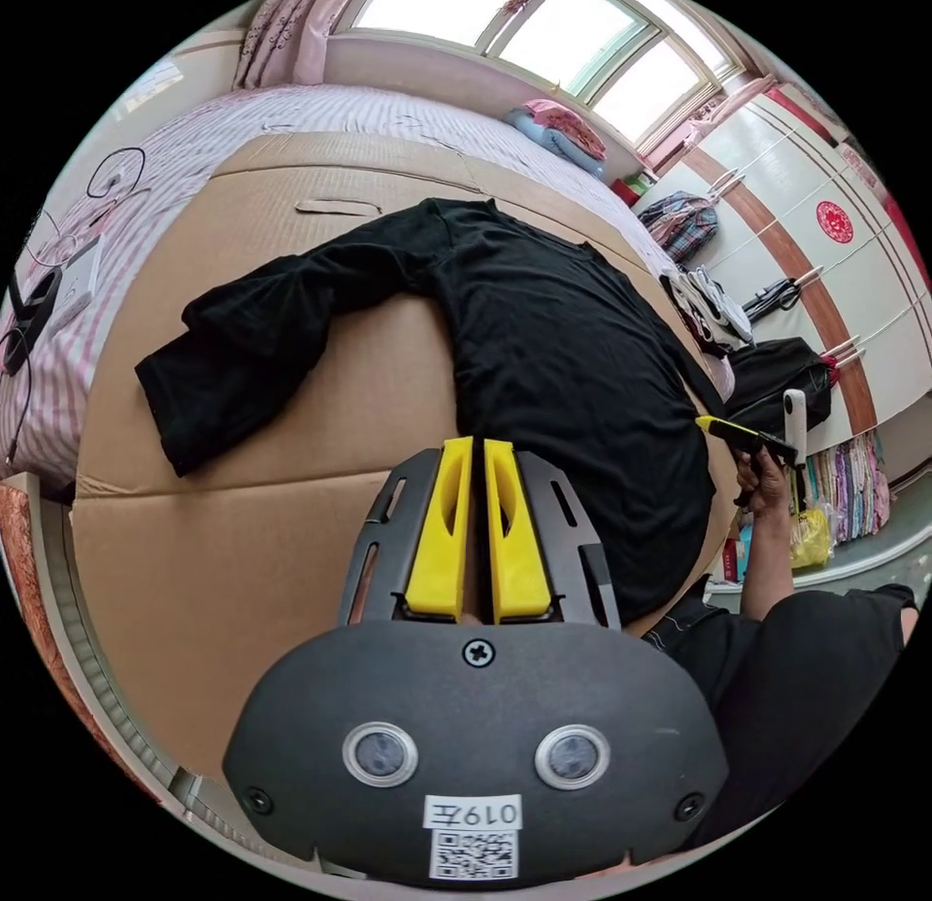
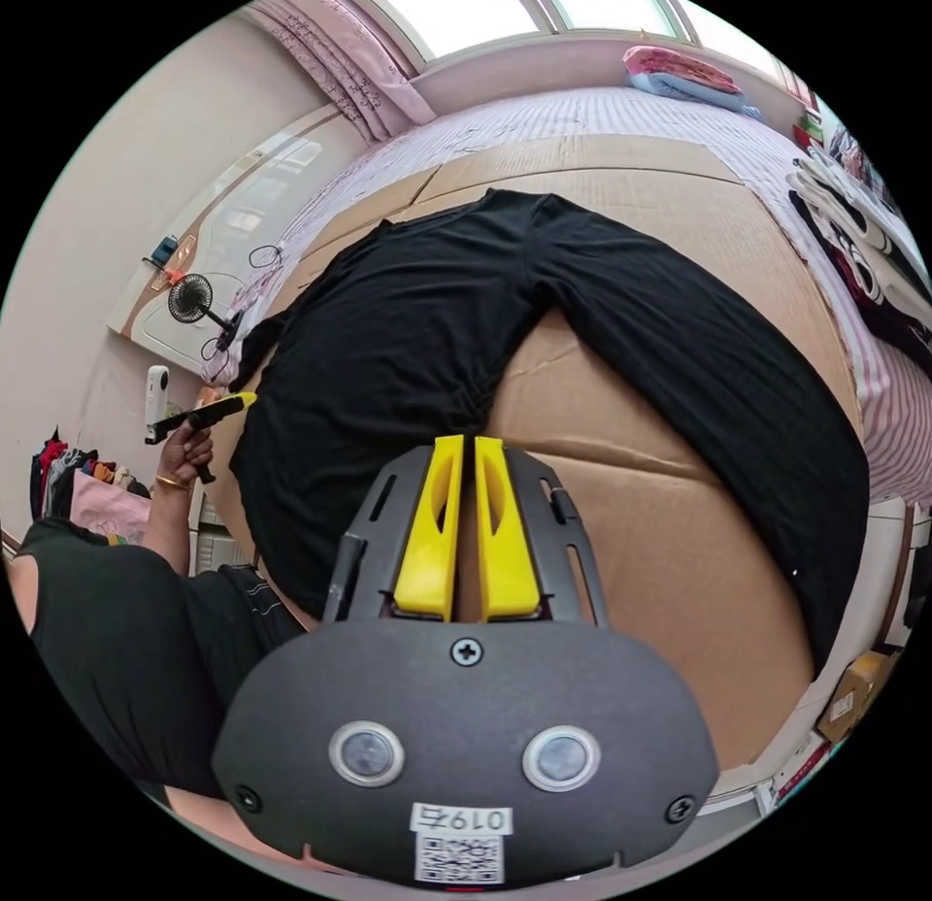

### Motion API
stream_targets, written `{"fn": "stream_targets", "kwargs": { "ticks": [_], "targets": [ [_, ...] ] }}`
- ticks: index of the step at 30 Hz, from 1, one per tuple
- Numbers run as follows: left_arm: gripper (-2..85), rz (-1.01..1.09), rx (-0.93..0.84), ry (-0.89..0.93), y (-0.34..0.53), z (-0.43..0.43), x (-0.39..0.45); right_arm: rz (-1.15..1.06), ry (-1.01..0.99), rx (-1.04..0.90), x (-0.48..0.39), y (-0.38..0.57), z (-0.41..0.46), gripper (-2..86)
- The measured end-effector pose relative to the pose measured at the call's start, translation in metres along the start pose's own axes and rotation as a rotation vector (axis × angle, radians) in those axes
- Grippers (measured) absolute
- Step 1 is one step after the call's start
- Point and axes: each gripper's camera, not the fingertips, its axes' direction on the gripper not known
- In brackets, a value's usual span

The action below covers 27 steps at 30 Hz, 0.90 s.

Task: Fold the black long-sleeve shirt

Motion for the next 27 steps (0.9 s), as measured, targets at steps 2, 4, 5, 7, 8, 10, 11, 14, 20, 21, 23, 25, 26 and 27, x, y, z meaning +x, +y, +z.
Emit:
{"fn": "stream_targets", "kwargs": {
  "ticks": [2,4,5,7,8,10,11,14,20,21,23,25,26,27],
  "targets": [
    [1.7,-0.022,0.014,0.026,0.007,-0.002,0.003,0.032,-0.032,0.012,0.003,0.006,-0.008,5.1],
    [2.0,-0.048,0.015,0.054,0.013,-0.006,0.004,0.048,-0.078,0.028,0.006,0.014,-0.018,6.3],
    [2.4,-0.058,0.028,0.080,0.019,-0.010,0.004,0.052,-0.112,0.038,0.008,0.021,-0.025,6.8],
    [3.3,-0.058,0.053,0.110,0.029,-0.018,0.005,0.057,-0.151,0.032,0.009,0.033,-0.034,7.6],
    [4.3,-0.049,0.058,0.116,0.037,-0.022,0.008,0.060,-0.172,0.020,0.008,0.042,-0.038,7.9],
    [5.3,-0.038,0.060,0.117,0.048,-0.026,0.015,0.066,-0.191,-0.001,0.004,0.053,-0.041,8.3],
    [5.6,-0.025,0.051,0.117,0.056,-0.027,0.022,0.069,-0.187,-0.021,-0.001,0.060,-0.041,8.4],
    [4.7,0.000,0.010,0.041,0.069,-0.023,0.044,0.064,-0.167,-0.024,-0.016,0.073,-0.043,7.5],
    [1.8,0.073,-0.023,-0.119,0.081,-0.023,0.089,-0.001,-0.033,-0.091,-0.061,0.076,-0.045,-0.1],
    [1.7,0.075,-0.028,-0.124,0.081,-0.024,0.091,0.000,-0.017,-0.097,-0.064,0.075,-0.047,-0.3],
    [1.4,0.059,-0.051,-0.143,0.085,-0.029,0.099,0.005,0.041,-0.108,-0.075,0.077,-0.055,-0.6],
    [1.3,0.054,-0.061,-0.145,0.089,-0.032,0.104,-0.004,0.037,-0.111,-0.085,0.080,-0.059,-0.5],
    [1.3,0.047,-0.070,-0.145,0.092,-0.032,0.108,-0.002,0.029,-0.116,-0.091,0.081,-0.059,-0.4],
    [1.3,0.044,-0.071,-0.145,0.093,-0.032,0.110,0.001,0.032,-0.120,-0.093,0.082,-0.059,-0.3]
  ]
}}
